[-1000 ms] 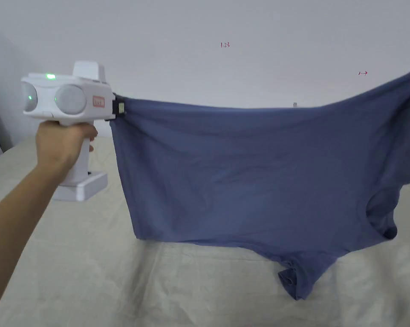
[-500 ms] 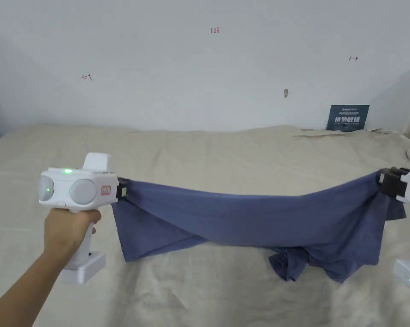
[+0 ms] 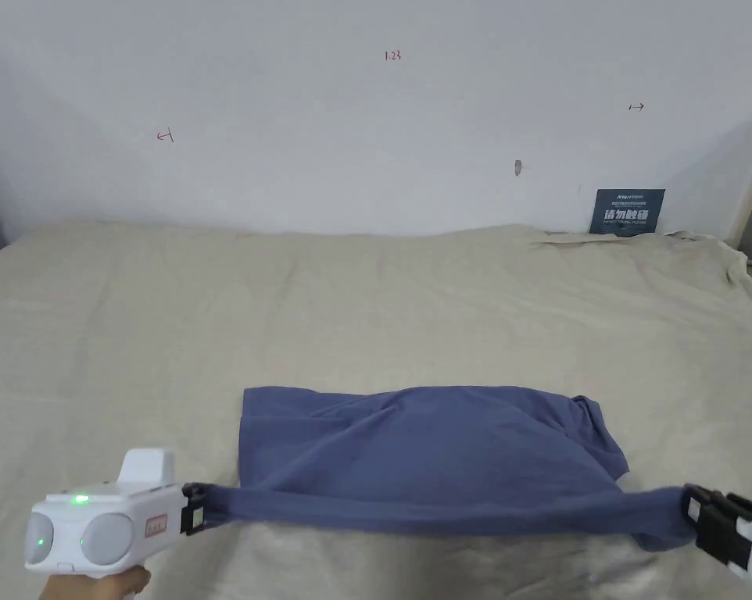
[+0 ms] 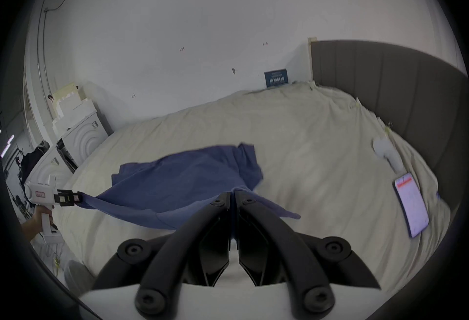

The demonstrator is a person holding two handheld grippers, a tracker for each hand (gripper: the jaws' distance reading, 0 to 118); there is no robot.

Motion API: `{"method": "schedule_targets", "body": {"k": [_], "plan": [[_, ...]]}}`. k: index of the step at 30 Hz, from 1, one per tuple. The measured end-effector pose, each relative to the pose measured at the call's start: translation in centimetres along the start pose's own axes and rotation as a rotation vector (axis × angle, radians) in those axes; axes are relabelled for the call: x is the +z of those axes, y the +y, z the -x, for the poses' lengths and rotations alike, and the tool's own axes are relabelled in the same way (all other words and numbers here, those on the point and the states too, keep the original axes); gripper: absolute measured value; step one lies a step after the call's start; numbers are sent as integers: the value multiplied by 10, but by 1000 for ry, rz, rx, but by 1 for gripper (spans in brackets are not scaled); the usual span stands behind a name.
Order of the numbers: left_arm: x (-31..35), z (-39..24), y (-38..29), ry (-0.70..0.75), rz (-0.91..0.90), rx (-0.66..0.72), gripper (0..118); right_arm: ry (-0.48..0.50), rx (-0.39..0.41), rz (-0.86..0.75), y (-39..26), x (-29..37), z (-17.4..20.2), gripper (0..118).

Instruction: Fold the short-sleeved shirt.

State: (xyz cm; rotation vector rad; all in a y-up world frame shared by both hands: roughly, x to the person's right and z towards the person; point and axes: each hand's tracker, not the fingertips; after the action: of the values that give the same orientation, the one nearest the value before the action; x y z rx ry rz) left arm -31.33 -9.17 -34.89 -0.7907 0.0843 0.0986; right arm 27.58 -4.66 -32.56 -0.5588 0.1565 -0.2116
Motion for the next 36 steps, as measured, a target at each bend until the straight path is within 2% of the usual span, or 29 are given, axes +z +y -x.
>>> {"method": "schedule_targets", "body": {"k": [6, 16, 22, 27, 29, 31, 33, 34, 35, 36], "plan": [[24, 12, -54, 0, 45, 20, 2, 4, -47, 45, -50, 45, -6, 1], [48, 25, -101, 15, 65, -14, 2, -10, -29, 100, -93, 87, 10, 1], [44, 28, -117, 22, 88, 5, 2, -40, -32, 161, -111, 74, 6, 1], [26, 22, -133, 54, 134, -21, 3, -137, -18, 289, -137, 33, -17, 1], [26, 16, -139, 67, 134, -15, 5, -148, -23, 313, -145, 20, -21, 1], [28, 14, -139, 93, 116, -7, 14, -168, -17, 344, -153, 12, -24, 1], [30, 12, -138, 112, 123, -7, 30, -178, -15, 351, -153, 9, -24, 2], [32, 11, -137, 118, 131, -10, 42, -181, -11, 350, -151, 10, -23, 3], [35, 11, -136, 127, 136, -10, 62, -186, -6, 350, -148, 13, -18, 7], [37, 11, -135, 133, 136, -6, 76, -191, 3, 347, -144, 15, -16, 14]]}}
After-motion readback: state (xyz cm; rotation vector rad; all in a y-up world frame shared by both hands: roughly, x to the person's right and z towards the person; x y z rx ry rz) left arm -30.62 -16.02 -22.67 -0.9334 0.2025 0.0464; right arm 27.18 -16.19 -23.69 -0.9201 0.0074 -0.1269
